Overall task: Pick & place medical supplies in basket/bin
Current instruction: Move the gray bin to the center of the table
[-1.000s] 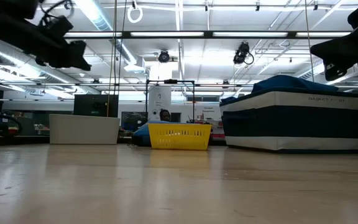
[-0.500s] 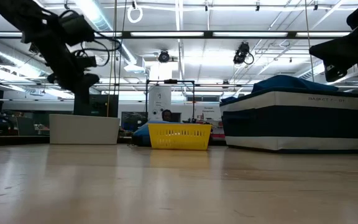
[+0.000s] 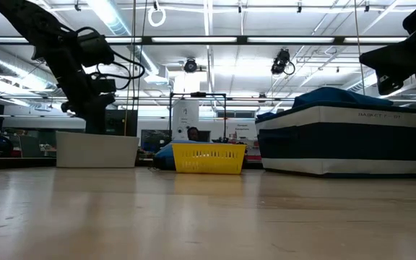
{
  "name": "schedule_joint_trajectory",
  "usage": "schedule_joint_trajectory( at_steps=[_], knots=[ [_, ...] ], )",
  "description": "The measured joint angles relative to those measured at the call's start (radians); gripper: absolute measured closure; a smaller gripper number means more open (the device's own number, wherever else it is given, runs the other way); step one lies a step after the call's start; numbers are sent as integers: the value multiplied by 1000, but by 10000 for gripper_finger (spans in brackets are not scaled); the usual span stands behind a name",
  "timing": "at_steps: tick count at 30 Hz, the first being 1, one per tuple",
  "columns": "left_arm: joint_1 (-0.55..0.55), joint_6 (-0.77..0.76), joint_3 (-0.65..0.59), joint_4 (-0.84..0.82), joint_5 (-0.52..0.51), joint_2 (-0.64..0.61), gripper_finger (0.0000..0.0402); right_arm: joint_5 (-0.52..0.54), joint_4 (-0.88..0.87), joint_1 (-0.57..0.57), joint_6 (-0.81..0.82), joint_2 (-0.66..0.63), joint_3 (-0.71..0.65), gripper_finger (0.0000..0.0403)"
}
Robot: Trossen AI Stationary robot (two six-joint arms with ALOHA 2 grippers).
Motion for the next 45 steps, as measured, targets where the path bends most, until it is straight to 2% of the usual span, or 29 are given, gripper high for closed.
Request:
schedule_joint_trajectory(
  at_steps=[7, 26, 31, 39, 45],
  knots=[
    [0, 2, 0, 1, 79, -1, 400, 0, 0, 0, 0, 0, 0, 394],
    [-13, -49, 0, 0, 377, -1, 401, 1, 0, 0, 1, 0, 0, 394],
    [-81, -62, -1, 0, 381, -1, 401, 52, 4, 0, 0, 0, 0, 394],
    [-211, -108, -1, 2, 386, 27, 401, 77, 18, 0, -1, 0, 0, 394],
    [-301, -111, -1, 22, 511, 95, 401, 80, 38, 0, -2, 0, 0, 394]
  ],
)
